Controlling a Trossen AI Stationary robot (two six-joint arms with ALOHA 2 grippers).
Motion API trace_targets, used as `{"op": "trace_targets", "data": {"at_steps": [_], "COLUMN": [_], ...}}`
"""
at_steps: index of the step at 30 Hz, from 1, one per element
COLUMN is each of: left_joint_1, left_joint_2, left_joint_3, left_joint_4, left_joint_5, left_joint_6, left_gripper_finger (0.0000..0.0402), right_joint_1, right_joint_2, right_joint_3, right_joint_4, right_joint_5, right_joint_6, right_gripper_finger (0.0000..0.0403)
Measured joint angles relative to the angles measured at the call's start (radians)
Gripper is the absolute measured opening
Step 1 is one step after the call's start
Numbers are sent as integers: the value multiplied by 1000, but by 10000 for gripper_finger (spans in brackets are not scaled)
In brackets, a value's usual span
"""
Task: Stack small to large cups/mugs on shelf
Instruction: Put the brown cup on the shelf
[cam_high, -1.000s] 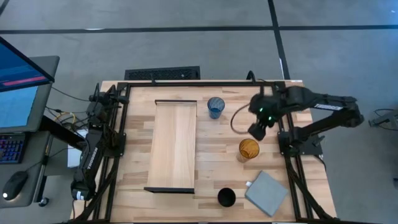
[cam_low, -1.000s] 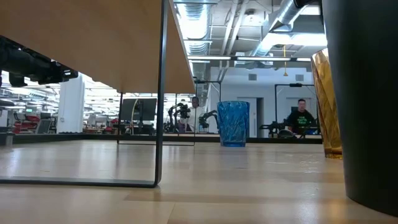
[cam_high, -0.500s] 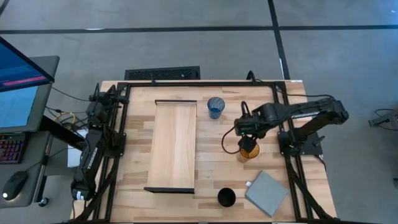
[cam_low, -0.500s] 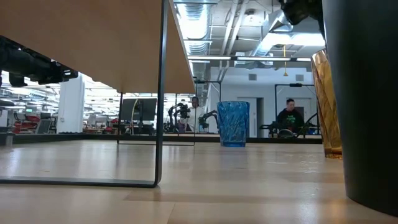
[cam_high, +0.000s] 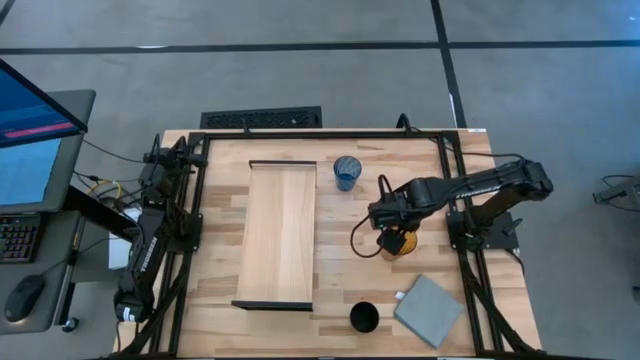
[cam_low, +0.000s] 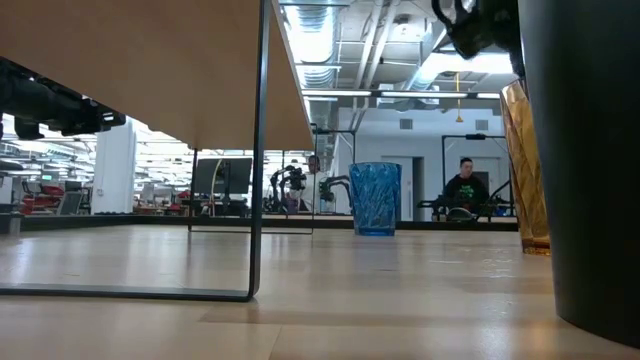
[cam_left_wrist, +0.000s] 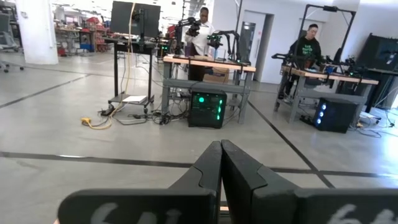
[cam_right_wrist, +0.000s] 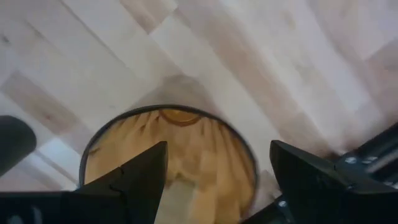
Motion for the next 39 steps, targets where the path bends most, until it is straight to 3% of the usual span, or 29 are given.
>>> {"op": "trace_targets", "data": {"at_steps": [7,12,17,28,39], "left_joint_1": [0,0,0,0,0], "left_joint_2": [0,0,0,0,0], "left_joint_3": [0,0,0,0,0], "left_joint_4": [-4,-5,-5,-5,-9], "left_joint_5": [23,24,25,25,53], "left_joint_6": [0,-5,-6,-7,-8], "left_gripper_finger": [0,0,0,0,0], "right_joint_1": [-1,-6,-6,-18,-137], "right_joint_2": [-11,-11,-11,-15,-9], "right_joint_3": [-54,-54,-54,-50,-15], "right_joint_4": [71,70,60,57,50], "right_joint_5": [-34,-34,-30,37,64], "right_joint_6": [0,0,-24,-43,-206], "right_gripper_finger": [298,264,200,16,10]}}
